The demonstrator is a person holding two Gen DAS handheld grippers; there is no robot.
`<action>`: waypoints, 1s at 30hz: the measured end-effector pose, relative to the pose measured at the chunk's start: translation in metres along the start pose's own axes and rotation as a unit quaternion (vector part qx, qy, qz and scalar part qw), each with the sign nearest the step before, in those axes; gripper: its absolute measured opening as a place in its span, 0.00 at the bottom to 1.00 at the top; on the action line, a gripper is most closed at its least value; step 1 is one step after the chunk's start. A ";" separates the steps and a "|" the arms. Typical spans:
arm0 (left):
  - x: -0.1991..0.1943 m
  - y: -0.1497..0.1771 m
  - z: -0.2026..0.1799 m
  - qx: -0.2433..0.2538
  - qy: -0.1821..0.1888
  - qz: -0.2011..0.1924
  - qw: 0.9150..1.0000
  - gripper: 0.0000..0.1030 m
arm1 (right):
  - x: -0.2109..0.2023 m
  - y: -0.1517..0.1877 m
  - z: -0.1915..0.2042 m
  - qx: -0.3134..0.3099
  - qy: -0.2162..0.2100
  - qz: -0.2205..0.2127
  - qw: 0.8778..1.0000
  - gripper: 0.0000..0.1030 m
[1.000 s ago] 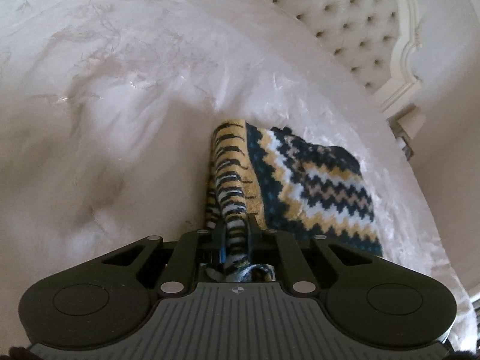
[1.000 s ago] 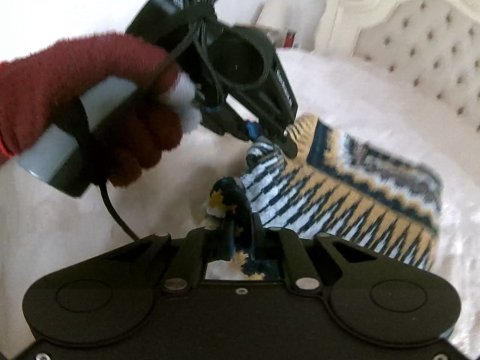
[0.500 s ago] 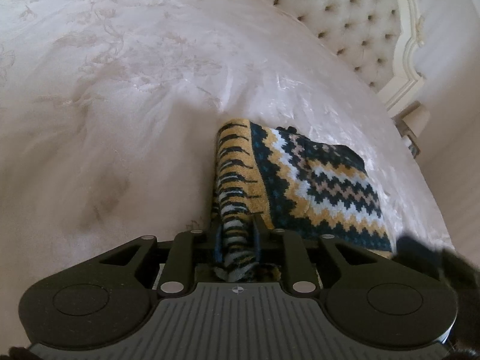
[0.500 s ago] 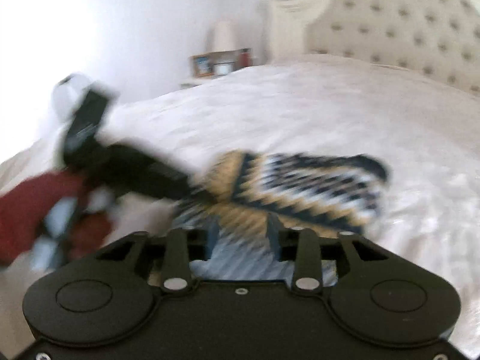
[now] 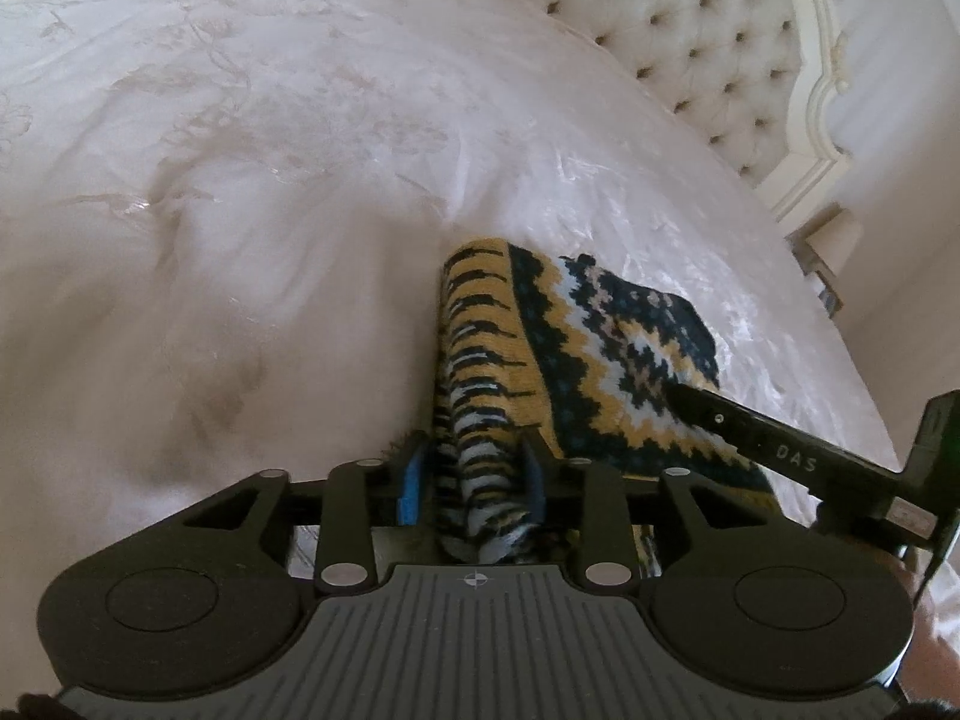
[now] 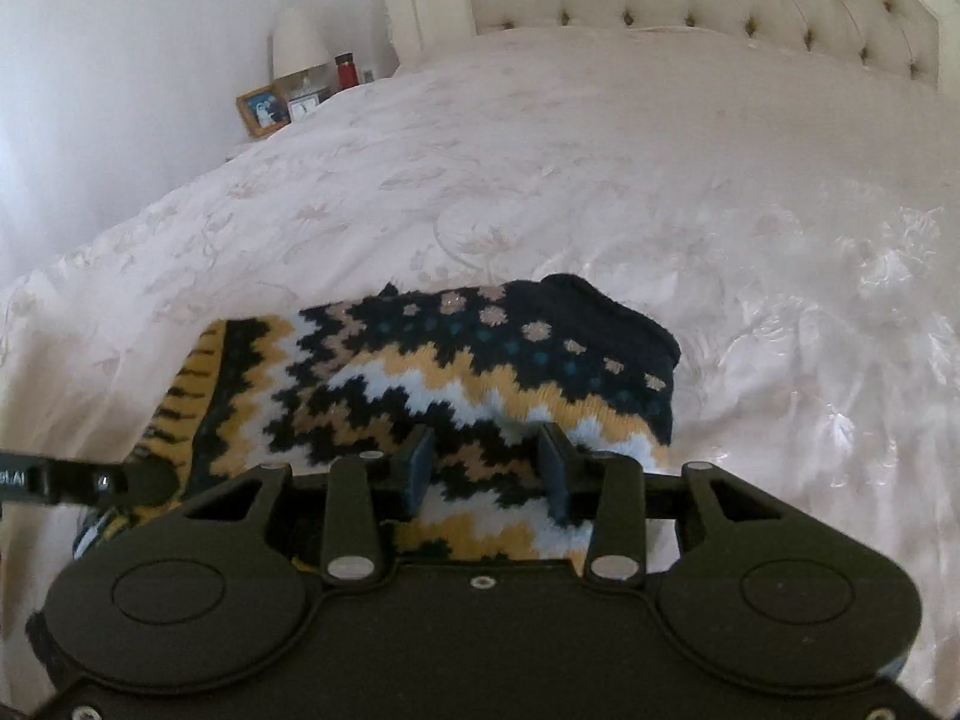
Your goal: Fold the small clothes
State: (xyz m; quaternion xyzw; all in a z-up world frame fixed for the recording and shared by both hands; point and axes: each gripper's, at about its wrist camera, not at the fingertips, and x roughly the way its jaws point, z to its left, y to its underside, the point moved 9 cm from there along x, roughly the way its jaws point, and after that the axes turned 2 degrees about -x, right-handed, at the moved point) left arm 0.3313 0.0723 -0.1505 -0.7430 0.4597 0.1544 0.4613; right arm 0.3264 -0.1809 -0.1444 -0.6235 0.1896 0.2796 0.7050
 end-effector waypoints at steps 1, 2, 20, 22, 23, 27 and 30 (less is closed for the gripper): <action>-0.002 0.000 0.000 -0.003 0.004 -0.001 1.000 0.37 | -0.003 -0.001 0.000 0.002 -0.001 -0.001 1.000 0.48; -0.005 0.000 0.000 -0.007 0.006 -0.002 1.000 0.45 | -0.005 -0.001 -0.001 0.004 -0.002 -0.004 1.000 0.48; -0.003 0.050 -0.024 -0.003 0.083 0.075 0.994 0.92 | -0.012 0.028 -0.059 0.213 -0.075 0.016 0.974 0.79; 0.002 0.053 -0.029 -0.006 0.099 0.087 0.991 0.92 | -0.008 0.031 -0.061 0.231 -0.093 0.013 0.968 0.82; 0.004 0.054 -0.032 -0.012 0.112 0.096 0.989 0.92 | -0.006 0.032 -0.062 0.238 -0.103 0.011 0.966 0.82; 0.013 0.062 -0.039 -0.044 0.157 0.128 0.978 0.85 | -0.001 0.034 -0.063 0.261 -0.144 0.009 0.955 0.82; 0.020 0.068 -0.036 -0.073 0.166 0.150 0.972 0.25 | -0.001 0.034 -0.063 0.270 -0.164 0.010 0.949 0.73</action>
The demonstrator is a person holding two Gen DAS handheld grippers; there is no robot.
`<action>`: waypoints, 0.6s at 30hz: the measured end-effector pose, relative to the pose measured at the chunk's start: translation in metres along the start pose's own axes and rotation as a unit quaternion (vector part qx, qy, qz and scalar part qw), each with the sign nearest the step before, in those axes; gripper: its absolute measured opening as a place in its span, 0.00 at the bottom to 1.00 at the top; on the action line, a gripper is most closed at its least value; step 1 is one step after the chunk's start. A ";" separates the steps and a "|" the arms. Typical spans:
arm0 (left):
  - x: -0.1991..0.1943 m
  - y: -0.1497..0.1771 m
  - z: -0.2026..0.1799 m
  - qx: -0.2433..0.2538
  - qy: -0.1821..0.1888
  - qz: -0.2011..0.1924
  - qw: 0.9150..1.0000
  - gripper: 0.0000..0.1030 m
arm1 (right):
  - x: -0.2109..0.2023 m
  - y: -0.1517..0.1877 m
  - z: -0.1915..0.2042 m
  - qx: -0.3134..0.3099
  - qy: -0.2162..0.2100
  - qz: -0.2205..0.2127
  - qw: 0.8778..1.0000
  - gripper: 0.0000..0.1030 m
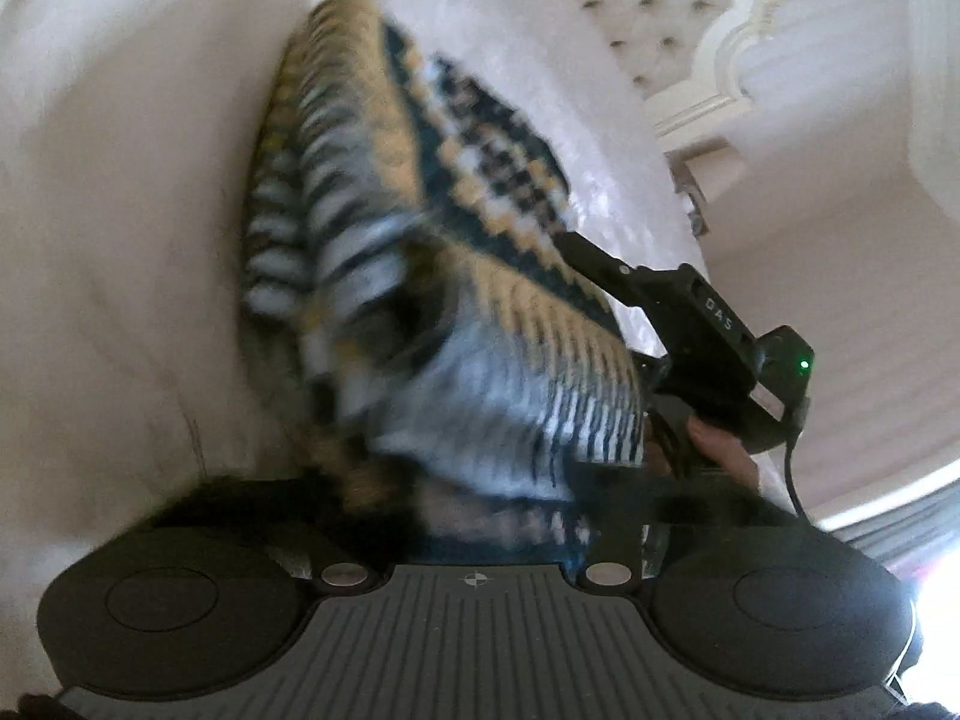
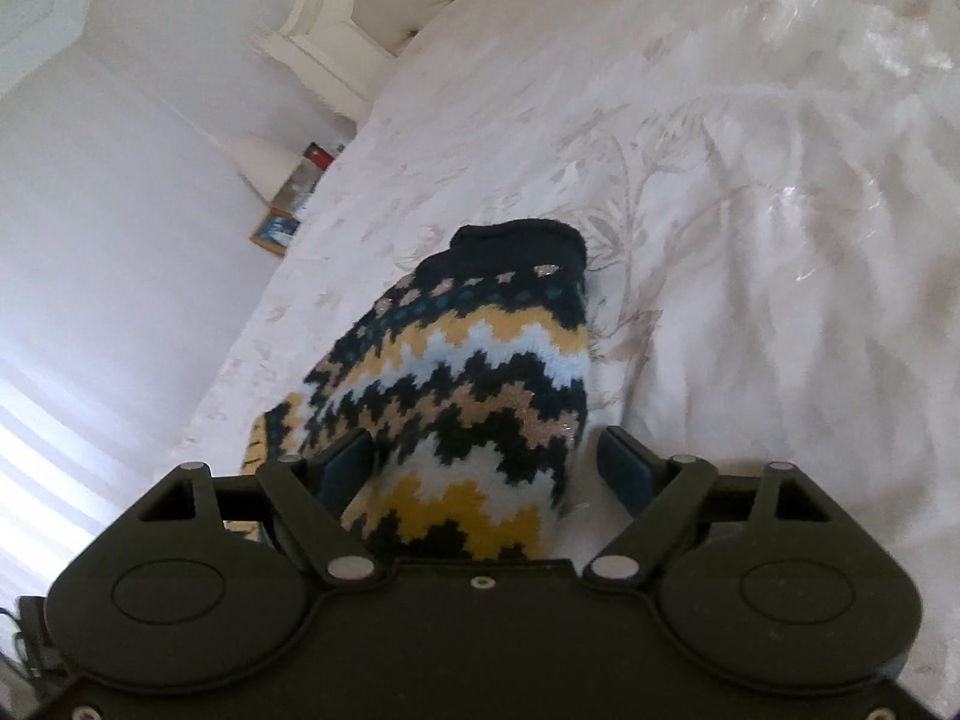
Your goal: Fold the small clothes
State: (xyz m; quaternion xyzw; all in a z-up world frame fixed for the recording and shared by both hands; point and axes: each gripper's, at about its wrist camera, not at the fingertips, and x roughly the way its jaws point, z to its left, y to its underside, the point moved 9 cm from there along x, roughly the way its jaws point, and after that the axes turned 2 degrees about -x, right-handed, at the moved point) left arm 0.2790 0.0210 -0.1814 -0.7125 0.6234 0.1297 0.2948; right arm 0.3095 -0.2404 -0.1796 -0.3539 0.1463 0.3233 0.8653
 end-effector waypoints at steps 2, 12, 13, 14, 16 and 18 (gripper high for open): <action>0.002 0.003 0.002 -0.016 0.015 0.012 1.000 0.23 | 0.003 0.002 0.001 0.010 -0.007 0.016 1.000 0.55; -0.037 0.059 -0.044 -0.019 0.057 0.049 0.997 0.23 | -0.040 0.014 0.033 -0.016 0.041 0.056 0.997 0.43; -0.038 0.071 -0.048 -0.015 0.057 0.056 0.997 0.23 | -0.049 0.020 0.034 -0.014 0.045 0.061 0.997 0.43; -0.040 0.085 -0.053 -0.011 0.056 0.063 0.996 0.23 | -0.059 0.026 0.034 -0.015 0.048 0.064 0.997 0.43; -0.043 0.112 -0.060 -0.008 0.059 0.075 0.995 0.23 | -0.083 0.042 0.034 -0.013 0.057 0.072 0.996 0.43; -0.047 0.142 -0.065 -0.004 0.054 0.085 0.995 0.23 | -0.105 0.057 0.033 -0.015 0.064 0.080 0.995 0.43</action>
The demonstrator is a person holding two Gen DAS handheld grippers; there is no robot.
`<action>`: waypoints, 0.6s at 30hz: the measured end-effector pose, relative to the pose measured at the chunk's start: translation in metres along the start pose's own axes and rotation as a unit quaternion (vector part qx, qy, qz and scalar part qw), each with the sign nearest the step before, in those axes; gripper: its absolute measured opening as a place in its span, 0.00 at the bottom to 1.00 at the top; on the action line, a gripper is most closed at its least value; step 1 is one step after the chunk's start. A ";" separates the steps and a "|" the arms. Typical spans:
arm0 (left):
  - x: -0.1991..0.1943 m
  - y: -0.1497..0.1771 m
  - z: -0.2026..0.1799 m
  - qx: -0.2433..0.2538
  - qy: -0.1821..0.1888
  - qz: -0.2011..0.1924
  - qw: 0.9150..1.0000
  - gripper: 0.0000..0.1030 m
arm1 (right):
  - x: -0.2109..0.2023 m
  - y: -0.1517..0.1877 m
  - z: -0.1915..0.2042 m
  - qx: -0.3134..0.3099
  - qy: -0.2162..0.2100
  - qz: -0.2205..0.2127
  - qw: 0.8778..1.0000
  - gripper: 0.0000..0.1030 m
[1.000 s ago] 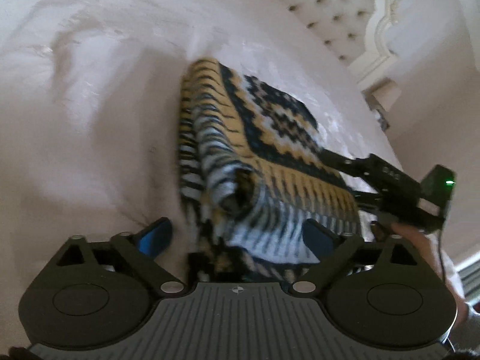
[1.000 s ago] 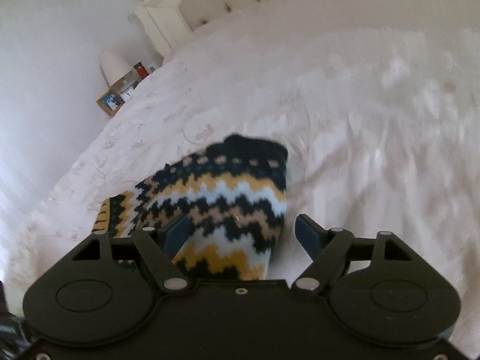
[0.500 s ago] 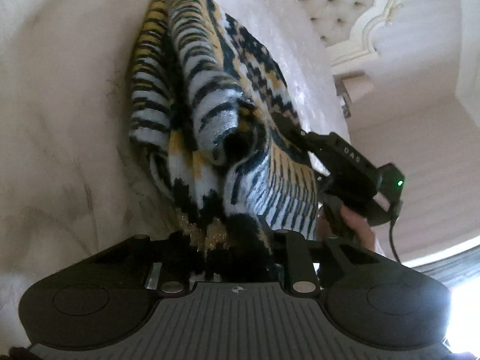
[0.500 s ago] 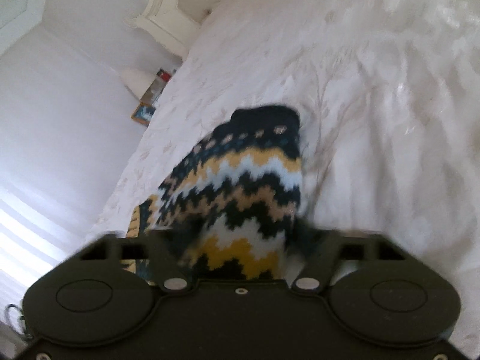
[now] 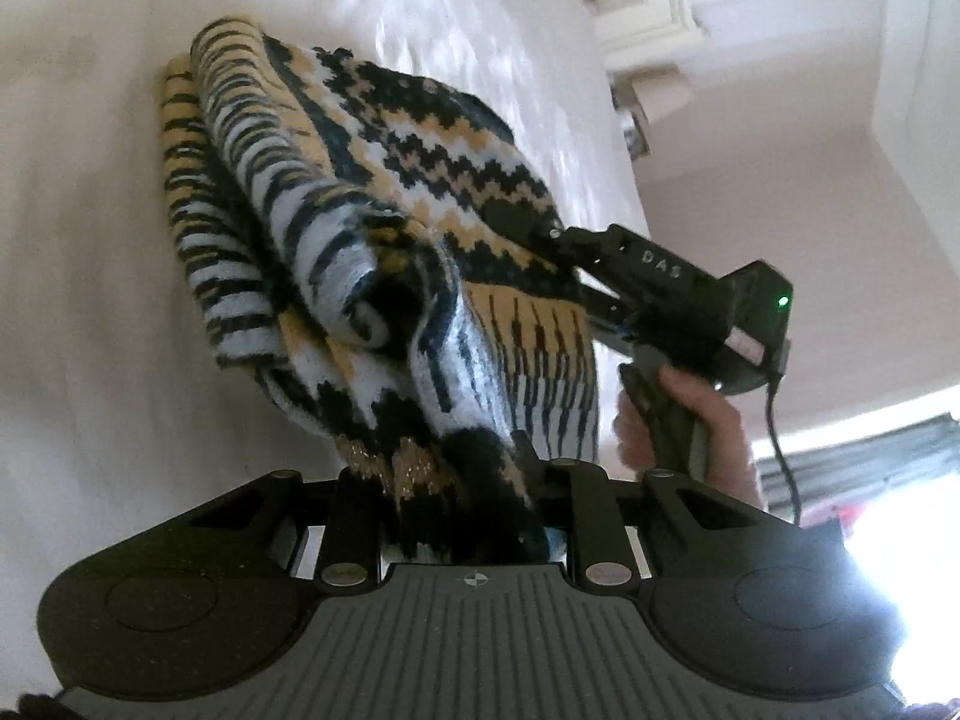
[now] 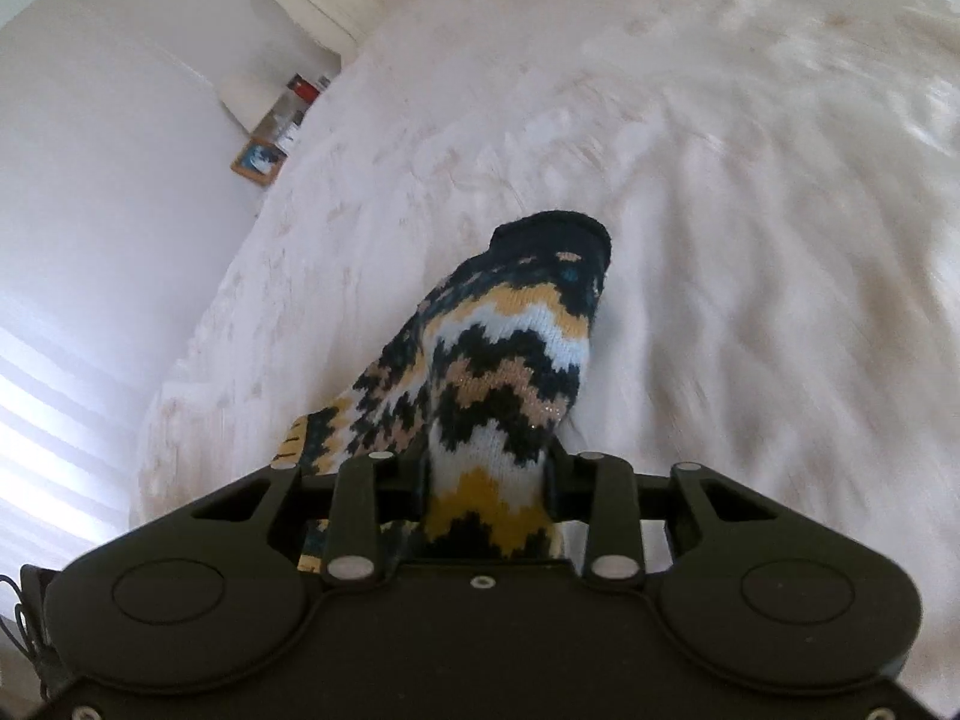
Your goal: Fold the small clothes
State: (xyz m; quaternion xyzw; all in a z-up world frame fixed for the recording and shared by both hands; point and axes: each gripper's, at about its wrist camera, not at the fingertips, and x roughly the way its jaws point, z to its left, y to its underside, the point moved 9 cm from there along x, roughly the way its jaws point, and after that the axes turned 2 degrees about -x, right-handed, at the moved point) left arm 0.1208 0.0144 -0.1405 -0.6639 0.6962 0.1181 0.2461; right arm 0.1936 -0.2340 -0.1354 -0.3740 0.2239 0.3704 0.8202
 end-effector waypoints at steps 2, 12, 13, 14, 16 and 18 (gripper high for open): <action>0.001 0.026 -0.003 0.008 -0.013 0.002 1.000 0.23 | -0.017 0.018 -0.003 -0.002 0.004 0.004 1.000 0.43; -0.010 0.102 0.036 -0.010 -0.135 -0.055 0.989 0.36 | -0.065 0.082 -0.030 0.024 0.040 -0.044 0.998 0.54; -0.014 0.105 0.035 -0.004 -0.147 -0.063 0.987 0.37 | -0.070 0.084 -0.031 0.031 0.039 -0.055 0.997 0.55; -0.017 0.108 0.032 0.004 -0.160 -0.070 0.985 0.38 | -0.075 0.087 -0.032 0.033 0.040 -0.066 0.996 0.56; -0.021 0.115 0.020 0.023 -0.186 -0.084 0.979 0.38 | -0.087 0.092 -0.032 0.025 0.056 -0.087 0.994 0.57; -0.031 0.120 0.008 0.048 -0.207 -0.101 0.972 0.38 | -0.096 0.094 -0.031 0.014 0.067 -0.101 0.993 0.57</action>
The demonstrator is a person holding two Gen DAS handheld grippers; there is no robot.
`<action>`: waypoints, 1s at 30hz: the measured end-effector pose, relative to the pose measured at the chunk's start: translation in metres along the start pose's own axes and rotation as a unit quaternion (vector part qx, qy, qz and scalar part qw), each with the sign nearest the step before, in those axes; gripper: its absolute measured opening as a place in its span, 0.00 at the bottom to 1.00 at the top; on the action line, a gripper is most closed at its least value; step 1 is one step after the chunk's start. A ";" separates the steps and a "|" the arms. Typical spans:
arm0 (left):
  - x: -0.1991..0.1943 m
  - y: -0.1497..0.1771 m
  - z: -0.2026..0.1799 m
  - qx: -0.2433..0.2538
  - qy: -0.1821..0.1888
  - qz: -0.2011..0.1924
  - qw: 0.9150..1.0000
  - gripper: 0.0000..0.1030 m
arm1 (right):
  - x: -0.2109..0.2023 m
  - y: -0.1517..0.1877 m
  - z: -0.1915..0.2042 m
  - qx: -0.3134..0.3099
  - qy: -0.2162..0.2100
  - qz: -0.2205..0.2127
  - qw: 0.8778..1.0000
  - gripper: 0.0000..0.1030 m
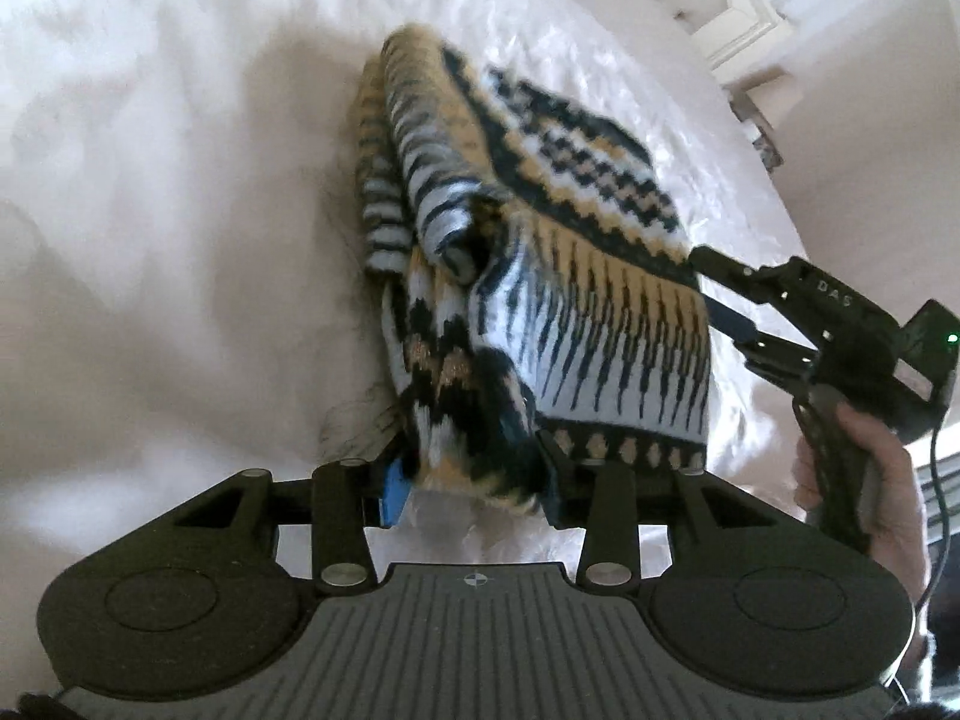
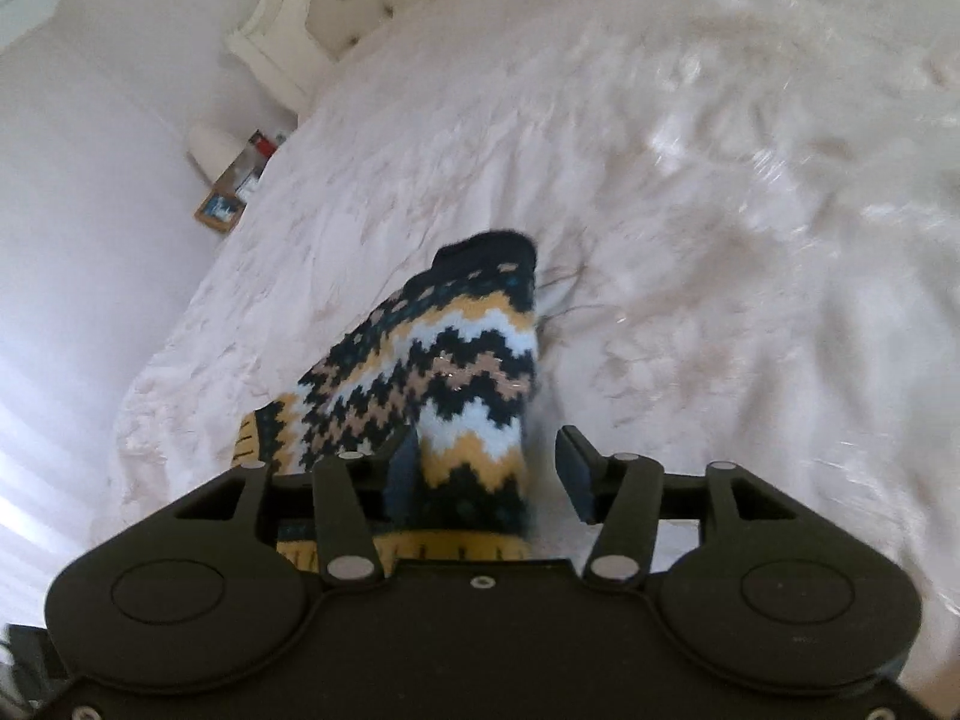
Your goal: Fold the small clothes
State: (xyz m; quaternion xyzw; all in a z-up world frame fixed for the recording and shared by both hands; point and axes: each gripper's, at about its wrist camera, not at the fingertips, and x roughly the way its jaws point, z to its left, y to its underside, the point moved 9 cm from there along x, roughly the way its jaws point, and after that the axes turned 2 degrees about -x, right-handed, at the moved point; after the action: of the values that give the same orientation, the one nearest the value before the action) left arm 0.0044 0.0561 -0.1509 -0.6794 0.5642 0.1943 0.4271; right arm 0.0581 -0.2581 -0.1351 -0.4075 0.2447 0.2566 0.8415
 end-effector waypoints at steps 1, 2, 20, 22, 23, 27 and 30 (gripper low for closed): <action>-0.008 -0.001 -0.003 0.014 -0.010 -0.012 1.000 0.38 | -0.005 0.002 -0.001 -0.006 0.006 -0.006 1.000 0.57; -0.017 -0.004 -0.008 0.028 -0.019 -0.029 0.999 0.38 | -0.009 0.002 -0.001 -0.013 0.013 -0.013 1.000 0.57; -0.011 -0.077 -0.053 0.139 -0.130 -0.178 0.965 0.46 | -0.026 0.015 0.015 -0.131 0.094 -0.045 0.986 0.63; -0.001 -0.075 -0.036 0.135 -0.155 -0.156 0.966 0.46 | -0.023 0.018 0.013 -0.135 0.102 -0.036 0.985 0.64; 0.008 -0.071 -0.027 0.129 -0.165 -0.138 0.968 0.47 | -0.021 0.020 0.012 -0.137 0.103 -0.030 0.985 0.65; 0.014 -0.062 -0.006 0.101 -0.175 -0.129 0.971 0.66 | -0.009 0.030 0.004 -0.150 0.126 0.001 0.981 0.71; 0.011 -0.062 -0.004 0.094 -0.177 -0.130 0.971 0.71 | -0.003 0.035 0.001 -0.150 0.132 0.015 0.980 0.71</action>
State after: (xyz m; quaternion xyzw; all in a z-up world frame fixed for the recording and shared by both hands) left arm 0.0651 0.0461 -0.1348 -0.6583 0.4023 0.2004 0.6038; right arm 0.0342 -0.2391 -0.1526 -0.5560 0.3178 0.2471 0.7272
